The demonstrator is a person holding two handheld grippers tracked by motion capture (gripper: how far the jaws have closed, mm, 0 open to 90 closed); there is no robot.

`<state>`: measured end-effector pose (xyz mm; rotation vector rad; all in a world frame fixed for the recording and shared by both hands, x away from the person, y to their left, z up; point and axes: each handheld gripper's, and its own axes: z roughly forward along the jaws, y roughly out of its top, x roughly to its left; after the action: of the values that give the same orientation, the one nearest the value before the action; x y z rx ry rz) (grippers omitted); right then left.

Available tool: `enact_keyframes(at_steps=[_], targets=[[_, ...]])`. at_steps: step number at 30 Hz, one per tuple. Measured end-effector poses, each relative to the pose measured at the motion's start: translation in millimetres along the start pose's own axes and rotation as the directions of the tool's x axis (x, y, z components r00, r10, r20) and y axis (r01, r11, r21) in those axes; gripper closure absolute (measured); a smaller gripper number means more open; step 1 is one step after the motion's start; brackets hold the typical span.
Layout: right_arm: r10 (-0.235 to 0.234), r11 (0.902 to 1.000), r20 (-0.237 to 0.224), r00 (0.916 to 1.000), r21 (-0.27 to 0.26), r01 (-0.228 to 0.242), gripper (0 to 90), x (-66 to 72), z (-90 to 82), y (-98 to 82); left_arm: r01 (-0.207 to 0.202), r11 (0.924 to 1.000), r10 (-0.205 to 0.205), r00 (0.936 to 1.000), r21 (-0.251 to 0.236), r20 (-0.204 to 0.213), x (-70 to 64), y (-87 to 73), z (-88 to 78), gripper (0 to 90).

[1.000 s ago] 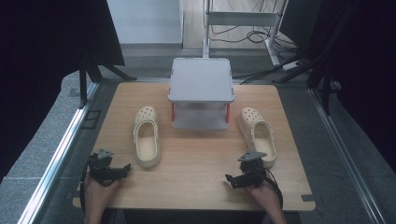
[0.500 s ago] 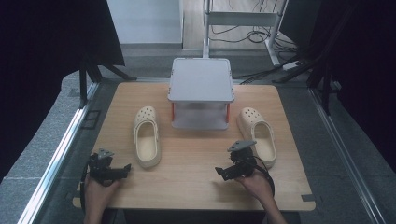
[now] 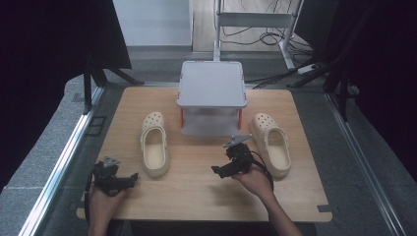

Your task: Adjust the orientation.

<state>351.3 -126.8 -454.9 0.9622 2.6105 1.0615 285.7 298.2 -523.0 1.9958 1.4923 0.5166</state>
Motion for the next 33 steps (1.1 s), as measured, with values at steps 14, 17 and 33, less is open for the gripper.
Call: enact_keyframes(at_steps=[14,17,33], targets=[[-0.034,0.9990,-0.037,0.9988,0.027,0.035,2.7,9.7,36.0,41.4,-0.003,1.0000,0.003,1.0000,0.002,0.002,0.0,0.0,-0.1,0.8],[-0.046,0.9984,-0.033,0.9984,0.033,0.047,3.7,13.7,43.7,52.9,-0.007,1.0000,0.007,1.0000,0.003,0.002,0.1,0.0,-0.2,0.8],[-0.040,0.9990,-0.045,0.9982,0.020,0.041,14.9,33.7,83.0,111.7,-0.009,1.0000,0.009,0.9999,0.001,0.004,-0.2,-0.1,0.0,0.8]])
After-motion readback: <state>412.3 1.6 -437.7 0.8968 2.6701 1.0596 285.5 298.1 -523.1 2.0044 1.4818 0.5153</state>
